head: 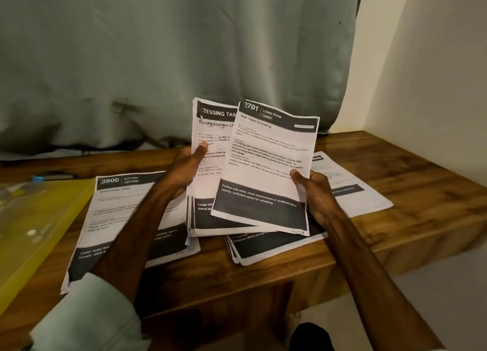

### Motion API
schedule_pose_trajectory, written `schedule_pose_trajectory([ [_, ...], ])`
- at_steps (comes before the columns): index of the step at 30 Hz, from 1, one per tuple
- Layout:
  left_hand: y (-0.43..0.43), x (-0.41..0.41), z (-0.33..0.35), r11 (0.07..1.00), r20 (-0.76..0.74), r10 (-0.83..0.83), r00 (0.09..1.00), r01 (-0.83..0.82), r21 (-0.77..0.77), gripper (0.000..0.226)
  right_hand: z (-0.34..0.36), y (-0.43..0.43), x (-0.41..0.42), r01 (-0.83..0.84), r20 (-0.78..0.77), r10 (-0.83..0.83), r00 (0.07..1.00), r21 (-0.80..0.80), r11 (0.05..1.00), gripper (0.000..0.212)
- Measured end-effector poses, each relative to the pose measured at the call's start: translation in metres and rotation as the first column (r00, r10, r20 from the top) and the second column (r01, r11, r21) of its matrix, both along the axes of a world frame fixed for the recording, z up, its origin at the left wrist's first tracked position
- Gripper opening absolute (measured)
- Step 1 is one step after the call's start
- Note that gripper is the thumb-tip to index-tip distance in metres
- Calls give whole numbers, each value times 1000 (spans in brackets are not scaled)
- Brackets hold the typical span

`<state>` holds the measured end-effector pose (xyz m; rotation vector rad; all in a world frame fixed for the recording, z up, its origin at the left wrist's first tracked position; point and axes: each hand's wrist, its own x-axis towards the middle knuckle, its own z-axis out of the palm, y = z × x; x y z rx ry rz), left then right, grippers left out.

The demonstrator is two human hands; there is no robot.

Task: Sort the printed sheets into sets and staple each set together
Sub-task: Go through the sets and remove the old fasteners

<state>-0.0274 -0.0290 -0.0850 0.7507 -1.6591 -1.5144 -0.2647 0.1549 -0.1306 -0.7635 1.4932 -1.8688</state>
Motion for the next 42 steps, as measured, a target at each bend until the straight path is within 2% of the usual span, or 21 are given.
schedule_pose_trajectory([
  [5, -17, 25, 5, 993, -68, 120, 990, -120, 13, 24, -5, -1, -5, 54, -19, -54, 998, 21, 998, 25],
  [9, -28, 44, 7, 979, -167, 194, 967, -180, 95, 19, -5, -3, -5, 95, -37, -94, 995, 33, 995, 25],
  [15, -51, 66, 8, 938, -334, 334, 881, -275, 213, 16, -6, -1, -8, 166, -49, -164, 985, 32, 986, 24],
  [19, -71, 79, 7, 884, -403, 446, 800, -322, 338, 37, -5, 0, -5, 209, -100, -203, 974, 54, 976, 23],
  [23, -80, 83, 5, 854, -400, 494, 772, -343, 391, 40, -7, 0, -4, 260, -130, -250, 959, 64, 964, 26],
  [27, -64, 68, 9, 873, -367, 451, 814, -315, 372, 38, -11, 0, -5, 246, -179, -231, 956, 66, 967, 29],
  [30, -35, 42, 10, 913, -311, 347, 884, -244, 327, 24, -9, -1, -2, 202, -179, -190, 965, 45, 978, 24],
  [33, -13, 17, 4, 937, -239, 224, 945, -142, 318, 14, -4, 0, 2, 82, -86, -80, 993, 22, 996, 18],
  [37, -4, -1, -9, 958, -148, 98, 984, -53, 282, 26, 3, 4, 5, -39, 52, 39, 998, -3, 999, 27],
  [42, 5, -17, -18, 970, -25, 86, 996, -78, 230, 33, 17, 16, 15, -143, 168, 154, 974, -73, 987, 29],
])
